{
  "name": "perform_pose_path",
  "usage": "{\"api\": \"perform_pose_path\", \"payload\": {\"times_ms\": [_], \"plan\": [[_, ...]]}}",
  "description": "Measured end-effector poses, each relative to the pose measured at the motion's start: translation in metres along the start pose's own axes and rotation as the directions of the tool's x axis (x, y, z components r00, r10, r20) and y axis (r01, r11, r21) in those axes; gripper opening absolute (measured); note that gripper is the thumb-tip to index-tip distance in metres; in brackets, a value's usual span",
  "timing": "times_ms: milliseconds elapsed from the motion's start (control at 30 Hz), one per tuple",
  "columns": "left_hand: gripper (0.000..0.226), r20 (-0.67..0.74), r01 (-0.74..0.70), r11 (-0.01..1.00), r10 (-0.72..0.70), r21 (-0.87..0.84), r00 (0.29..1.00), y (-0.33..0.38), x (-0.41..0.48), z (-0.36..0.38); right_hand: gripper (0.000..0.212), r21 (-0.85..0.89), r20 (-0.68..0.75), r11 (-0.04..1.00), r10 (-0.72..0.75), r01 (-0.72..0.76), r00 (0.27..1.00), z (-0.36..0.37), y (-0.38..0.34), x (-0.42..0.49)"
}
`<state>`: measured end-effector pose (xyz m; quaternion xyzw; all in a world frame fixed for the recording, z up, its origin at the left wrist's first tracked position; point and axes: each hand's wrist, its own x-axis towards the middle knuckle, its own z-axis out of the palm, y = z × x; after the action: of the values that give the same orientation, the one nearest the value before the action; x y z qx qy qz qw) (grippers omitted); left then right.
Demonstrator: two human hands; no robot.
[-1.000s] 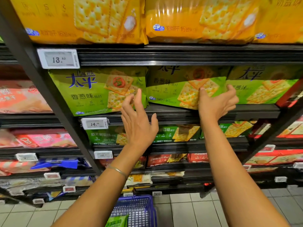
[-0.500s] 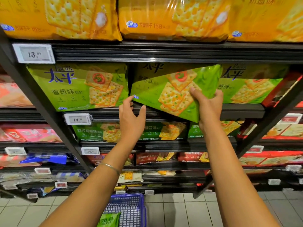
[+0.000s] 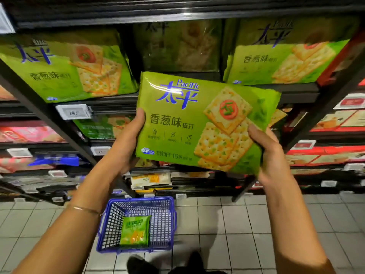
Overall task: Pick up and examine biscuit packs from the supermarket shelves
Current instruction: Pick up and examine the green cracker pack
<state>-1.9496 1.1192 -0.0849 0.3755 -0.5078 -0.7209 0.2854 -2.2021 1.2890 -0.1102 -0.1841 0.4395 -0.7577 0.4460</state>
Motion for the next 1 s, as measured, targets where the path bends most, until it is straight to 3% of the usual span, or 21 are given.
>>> {"api": "perform_pose_path", "payload": {"times_ms": [100, 167, 233, 300, 467, 567, 667, 767, 833, 900, 1000], "plan": [[0.068, -0.052, 0.093, 0.984, -0.102, -0.153, 0.993, -0.036, -0.026, -0.005, 0.035, -0.055, 0.035, 0.994, 0.096, -0.094, 0.995, -0.003, -0.003, -0.012], [0.074, -0.098, 0.199, 0.942, -0.232, -0.271, 0.968, -0.065, -0.043, -0.007, 0.05, -0.093, 0.108, 0.981, 0.178, -0.168, 0.978, 0.003, -0.008, -0.016], [0.078, -0.1, 0.311, 0.873, -0.372, -0.376, 0.923, -0.09, -0.063, -0.006, 0.055, -0.156, 0.187, 0.981, 0.145, -0.116, 0.972, 0.016, -0.01, -0.023], [0.076, -0.049, 0.399, 0.779, -0.479, -0.484, 0.876, -0.111, -0.085, -0.005, 0.049, -0.293, 0.172, 0.956, 0.053, 0.0, 0.984, 0.031, -0.007, -0.034], [0.065, -0.014, 0.455, 0.664, -0.574, -0.593, 0.819, -0.146, -0.138, -0.01, 0.051, -0.531, 0.095, 0.844, -0.031, 0.077, 0.995, 0.051, 0.011, -0.073], [0.055, 0.047, 0.467, 0.633, -0.563, -0.617, 0.825, -0.152, -0.167, -0.022, 0.05, -0.583, 0.083, 0.809, -0.036, 0.078, 0.996, 0.058, 0.017, -0.1], [0.058, 0.11, 0.477, 0.662, -0.516, -0.579, 0.849, -0.15, -0.196, -0.042, 0.026, -0.61, 0.033, 0.788, -0.077, 0.081, 0.996, 0.062, 0.026, -0.133], [0.067, 0.084, 0.408, 0.715, -0.442, -0.568, 0.893, -0.151, -0.222, -0.072, 0.014, -0.546, 0.077, 0.838, 0.068, -0.015, 0.995, 0.053, 0.037, -0.172], [0.067, 0.02, 0.319, 0.761, -0.373, -0.565, 0.928, -0.153, -0.24, -0.095, 0.029, -0.457, 0.111, 0.883, 0.174, -0.105, 0.978, 0.042, 0.047, -0.199], [0.062, -0.023, 0.226, 0.813, -0.282, -0.537, 0.959, -0.15, -0.261, -0.111, 0.049, -0.502, 0.179, 0.857, 0.238, -0.119, 0.955, 0.035, 0.057, -0.221], [0.062, -0.01, 0.087, 0.933, -0.097, -0.349, 0.995, -0.139, -0.291, -0.119, 0.076, -0.526, 0.193, 0.846, 0.221, -0.089, 0.956, 0.031, 0.073, -0.24]]}}
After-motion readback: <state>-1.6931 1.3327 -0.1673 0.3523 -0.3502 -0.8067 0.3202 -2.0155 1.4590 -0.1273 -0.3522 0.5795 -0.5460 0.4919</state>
